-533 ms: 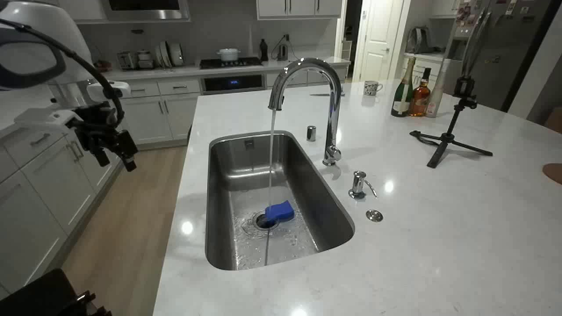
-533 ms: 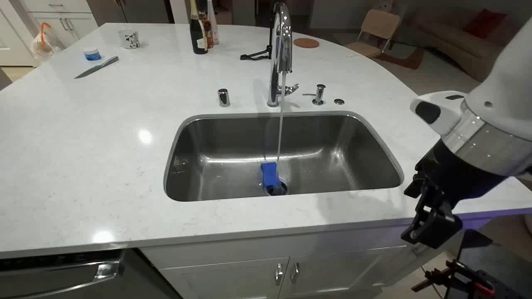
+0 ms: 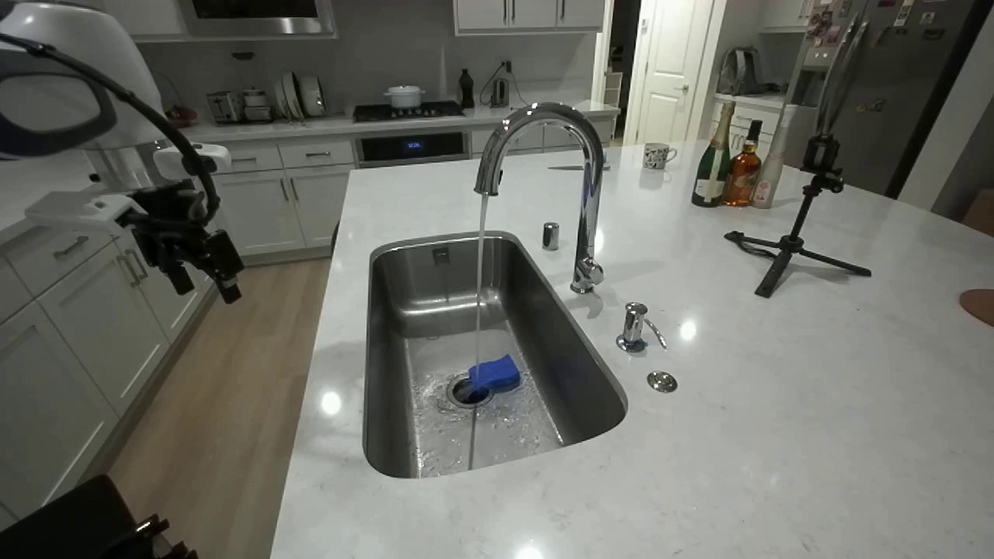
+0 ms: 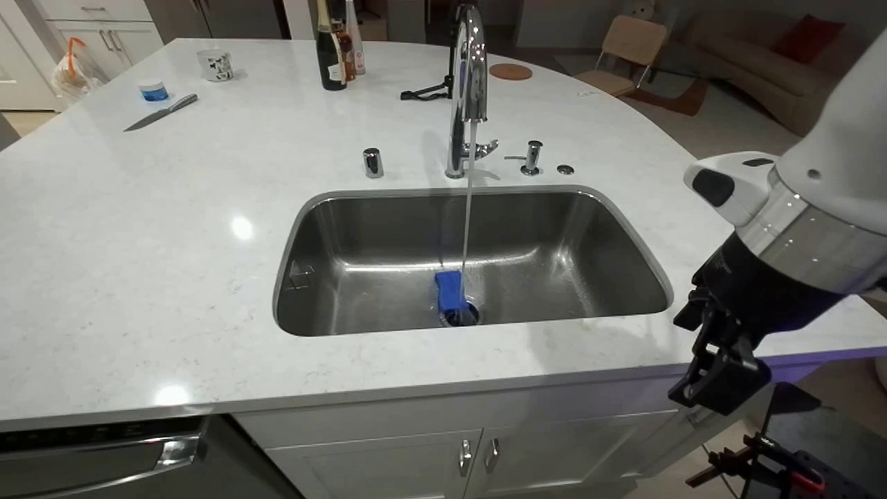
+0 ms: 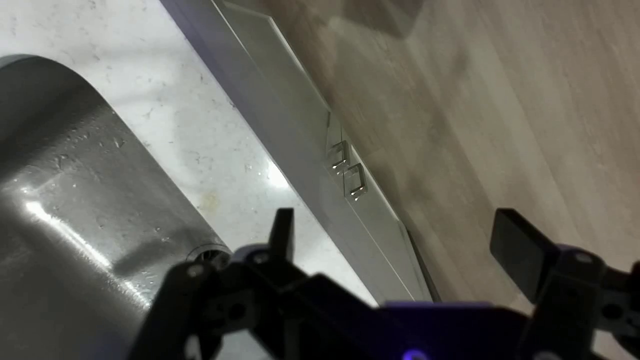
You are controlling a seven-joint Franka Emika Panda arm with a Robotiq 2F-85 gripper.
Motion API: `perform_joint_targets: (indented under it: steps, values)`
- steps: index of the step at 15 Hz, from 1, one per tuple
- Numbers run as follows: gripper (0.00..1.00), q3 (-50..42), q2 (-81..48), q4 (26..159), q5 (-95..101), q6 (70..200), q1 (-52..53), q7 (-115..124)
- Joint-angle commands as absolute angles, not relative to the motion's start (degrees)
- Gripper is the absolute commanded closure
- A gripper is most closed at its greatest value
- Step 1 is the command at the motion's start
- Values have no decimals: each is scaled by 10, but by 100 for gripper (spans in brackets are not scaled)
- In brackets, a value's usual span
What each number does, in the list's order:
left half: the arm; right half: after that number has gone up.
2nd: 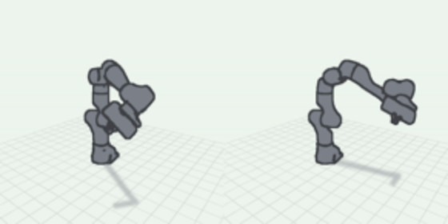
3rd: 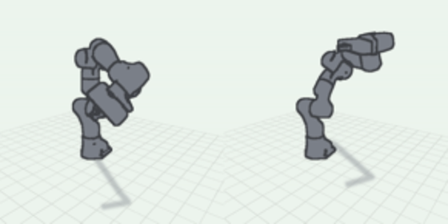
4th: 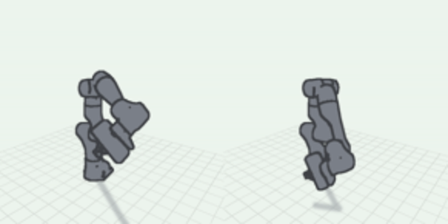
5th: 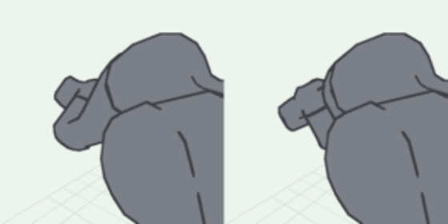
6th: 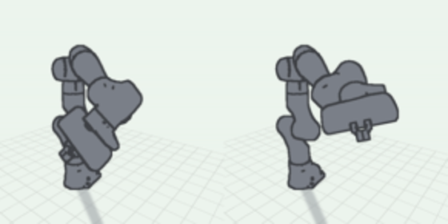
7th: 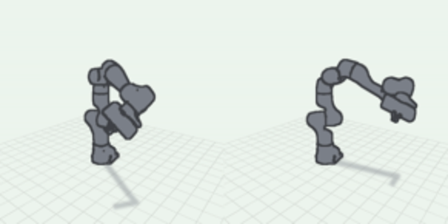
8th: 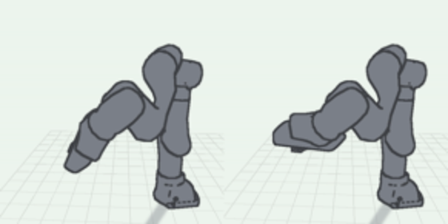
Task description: Turn off the tap
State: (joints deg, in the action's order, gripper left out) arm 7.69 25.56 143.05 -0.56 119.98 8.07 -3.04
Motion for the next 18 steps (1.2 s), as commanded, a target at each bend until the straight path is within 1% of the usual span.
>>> perform_joint_targets:
  steps: [1,5,9,14,18]
  values:
    - [0,74,255,1430,-4,1199,84,-29]
    - [0,70,253,1427,31,1210,59,-11]
    - [0,42,249,1422,74,1224,21,-15]
    - [0,-12,232,1402,118,1260,-26,-42]
    - [0,-57,191,1377,128,1318,-50,-86]
